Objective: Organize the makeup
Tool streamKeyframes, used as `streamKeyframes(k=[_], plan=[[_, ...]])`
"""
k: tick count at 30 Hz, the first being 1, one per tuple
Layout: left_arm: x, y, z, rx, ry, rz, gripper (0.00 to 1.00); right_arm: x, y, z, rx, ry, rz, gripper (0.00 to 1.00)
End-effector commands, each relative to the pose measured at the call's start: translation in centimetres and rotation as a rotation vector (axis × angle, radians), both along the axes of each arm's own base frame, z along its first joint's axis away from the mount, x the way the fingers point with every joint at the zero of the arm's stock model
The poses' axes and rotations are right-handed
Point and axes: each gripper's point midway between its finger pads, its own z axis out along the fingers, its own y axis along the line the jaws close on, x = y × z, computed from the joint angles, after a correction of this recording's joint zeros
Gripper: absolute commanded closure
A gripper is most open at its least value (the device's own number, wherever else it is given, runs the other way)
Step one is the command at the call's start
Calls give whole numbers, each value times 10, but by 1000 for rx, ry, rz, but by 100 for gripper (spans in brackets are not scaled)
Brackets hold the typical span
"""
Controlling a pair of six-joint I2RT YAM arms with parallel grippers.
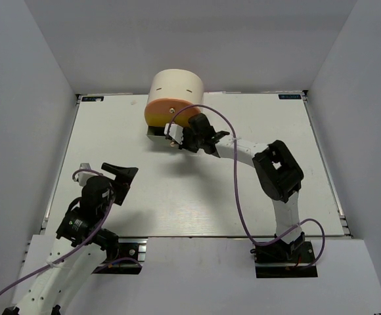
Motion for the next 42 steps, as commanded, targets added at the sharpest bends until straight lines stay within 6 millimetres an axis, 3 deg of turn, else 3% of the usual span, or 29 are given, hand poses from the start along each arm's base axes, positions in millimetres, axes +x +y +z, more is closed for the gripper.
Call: streamKeyframes(k=[1,4,13,21,29,31,32,33,34,36,38,39,42], plan=[[0,3,-8,16,28,17,6,31,7,25,71,-153,-127,100],[0,1,-10,7,32,12,6,35,8,19,67,-179,-152,100],[-1,2,-10,4,41,17,6,63,8,31,83,-275,-267,100],[-2,3,-11,4,50,23,6,73,3,31,94,-312,-324,100],[-2,1,-13,-7,56,19,6,67,0,30,101,-296,-318,100],[-1,0,-13,-15,49,17,6,50,5,26,104,-244,-241,100],[-1,-1,-13,-16,47,11,6,39,8,41,124,-233,-183,100],[0,-2,-12,-19,42,10,6,10,15,31,113,-132,-44,100],[2,-3,-9,-25,28,8,6,-6,17,33,113,-102,24,100],[3,-6,-8,-14,18,-13,5,-49,18,46,165,-10,181,100],[7,-9,-1,3,-18,-37,4,-77,7,58,185,84,211,100],[9,-10,2,12,-32,-48,3,-90,6,65,223,159,216,94],[16,-15,20,33,-114,-85,2,-98,-13,88,281,283,138,72]])
